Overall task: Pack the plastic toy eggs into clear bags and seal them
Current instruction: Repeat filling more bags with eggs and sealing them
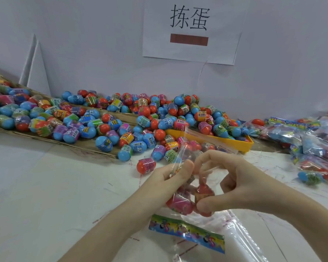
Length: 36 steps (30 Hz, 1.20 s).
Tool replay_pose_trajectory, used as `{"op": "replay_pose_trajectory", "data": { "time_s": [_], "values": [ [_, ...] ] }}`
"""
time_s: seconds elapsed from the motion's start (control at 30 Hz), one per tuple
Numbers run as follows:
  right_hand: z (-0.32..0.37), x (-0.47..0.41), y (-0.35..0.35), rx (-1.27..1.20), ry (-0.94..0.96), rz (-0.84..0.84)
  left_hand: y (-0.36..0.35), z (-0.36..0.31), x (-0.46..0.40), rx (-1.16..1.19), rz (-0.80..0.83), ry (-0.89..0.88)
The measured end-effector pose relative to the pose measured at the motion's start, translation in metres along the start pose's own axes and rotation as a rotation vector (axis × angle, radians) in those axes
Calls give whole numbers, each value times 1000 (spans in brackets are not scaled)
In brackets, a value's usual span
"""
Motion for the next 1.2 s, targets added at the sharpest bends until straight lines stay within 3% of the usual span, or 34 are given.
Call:
{"op": "replay_pose_trajectory", "data": {
  "time_s": [0.3,0.37,0.47,0.5,0.53,0.6,0.7,0.77,0.9,0.97,1.1,1.2],
  "values": [
    [20,10,8,216,167,-147,-3,8,1,-15,15,80],
    [28,15,28,0,250,-223,-5,14,1,12,27,118],
    [9,19,95,-609,302,-633,-3,17,0,19,9,132],
    [-3,12,102,-677,237,-719,-1,18,-1,11,-9,127],
    [-11,1,99,-619,137,-748,1,19,-2,13,-29,126],
    [-25,-28,73,-327,-8,-614,4,22,-4,58,-59,130],
    [-46,-46,32,168,-28,-416,5,23,-5,135,-81,114],
    [-54,-49,26,346,-19,-434,5,21,-6,153,-89,85],
    [-48,-46,26,480,64,-566,5,18,-6,174,-99,46],
    [-41,-40,37,300,100,-610,4,16,-5,181,-87,41],
    [-29,-9,76,-311,141,-695,3,18,-5,158,-88,40],
    [0,11,82,-425,294,-646,0,13,-3,118,-79,-9]
  ]
}}
Point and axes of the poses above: each hand's wrist, its own x-axis away from the middle knuckle, its own y-axis out of the back of the hand, z = x × y, the point moved 8 cm from there along -x, towards the middle knuckle, and after that the axes turned 13 degrees about -y, right-handed, at the moved point
